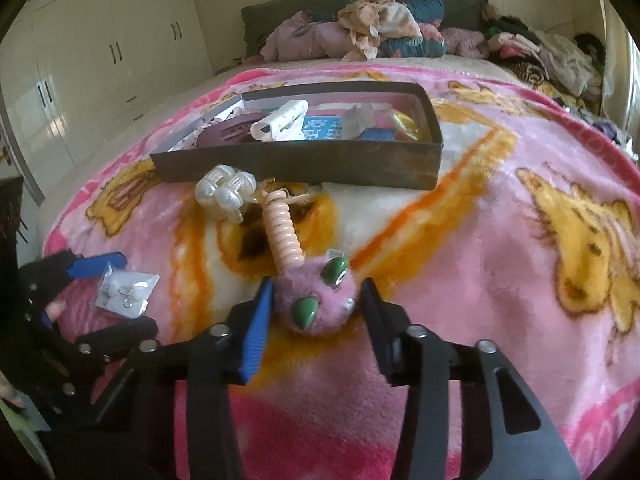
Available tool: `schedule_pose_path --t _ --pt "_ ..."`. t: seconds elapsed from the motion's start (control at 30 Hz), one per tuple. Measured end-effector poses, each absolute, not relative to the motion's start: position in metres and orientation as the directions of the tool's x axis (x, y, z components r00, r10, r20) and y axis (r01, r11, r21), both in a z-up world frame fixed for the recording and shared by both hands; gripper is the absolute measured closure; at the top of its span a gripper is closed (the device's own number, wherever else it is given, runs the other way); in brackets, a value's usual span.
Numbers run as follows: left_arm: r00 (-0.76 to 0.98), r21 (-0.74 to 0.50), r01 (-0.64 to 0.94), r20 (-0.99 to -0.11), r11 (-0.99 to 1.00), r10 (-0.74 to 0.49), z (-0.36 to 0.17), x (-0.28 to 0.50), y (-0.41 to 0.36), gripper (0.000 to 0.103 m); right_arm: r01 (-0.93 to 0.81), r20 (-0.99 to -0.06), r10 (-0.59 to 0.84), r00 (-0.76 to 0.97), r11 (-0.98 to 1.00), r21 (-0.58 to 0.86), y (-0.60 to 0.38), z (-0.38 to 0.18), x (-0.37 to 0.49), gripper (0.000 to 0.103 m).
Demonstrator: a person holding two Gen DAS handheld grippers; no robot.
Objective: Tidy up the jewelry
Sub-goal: 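Grasp the pearl earring card with the left gripper while the right grasps the pink pom-pom tie, then carry the earring card and pink pom-pom tie toward the tray with both grippers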
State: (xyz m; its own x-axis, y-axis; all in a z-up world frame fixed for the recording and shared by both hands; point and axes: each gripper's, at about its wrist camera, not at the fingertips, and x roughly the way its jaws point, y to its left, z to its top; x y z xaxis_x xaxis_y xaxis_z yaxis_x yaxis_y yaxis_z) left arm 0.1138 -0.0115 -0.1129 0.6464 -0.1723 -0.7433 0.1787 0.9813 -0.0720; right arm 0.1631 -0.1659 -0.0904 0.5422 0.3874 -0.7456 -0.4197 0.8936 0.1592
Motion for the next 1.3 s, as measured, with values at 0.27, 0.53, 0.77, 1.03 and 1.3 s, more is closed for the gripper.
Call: schedule_pose_path --t 0.27,0.53,0.77,1.03,1.3 --pt "0.645 -0.071 0.172 -0.746 0.982 -0.167 -0.114 0.116 -0.011 0.023 -0.399 -0.735 0.372 0.567 0.905 0.150 -0.172 -0.090 0.158 0.073" --pt "0.650 -0.061 0.177 -0.742 0.982 -0.164 -0.112 0.117 -0.014 0.032 -0.352 -0.715 0.361 0.599 0.920 0.170 -0.189 -0.082 0.153 0.073" --pt "0.655 -0.046 0.187 -0.739 0.981 -0.159 -0.110 0.114 -0.018 0.037 -0.316 -0.691 0.356 0.628 0.929 0.191 -0.205 -0.072 0.147 0.073" --pt "0.665 -0.042 0.207 -0.727 0.977 -0.172 -0.101 0.112 -0.026 0.037 -0.297 -0.671 0.357 0.649 0.932 0.209 -0.218 -0.061 0.138 0.073" --pt "0.683 -0.050 0.214 -0.707 0.975 -0.186 -0.088 0.117 -0.030 0.037 -0.296 -0.657 0.346 0.669 0.936 0.192 -0.222 -0.053 0.135 0.073"
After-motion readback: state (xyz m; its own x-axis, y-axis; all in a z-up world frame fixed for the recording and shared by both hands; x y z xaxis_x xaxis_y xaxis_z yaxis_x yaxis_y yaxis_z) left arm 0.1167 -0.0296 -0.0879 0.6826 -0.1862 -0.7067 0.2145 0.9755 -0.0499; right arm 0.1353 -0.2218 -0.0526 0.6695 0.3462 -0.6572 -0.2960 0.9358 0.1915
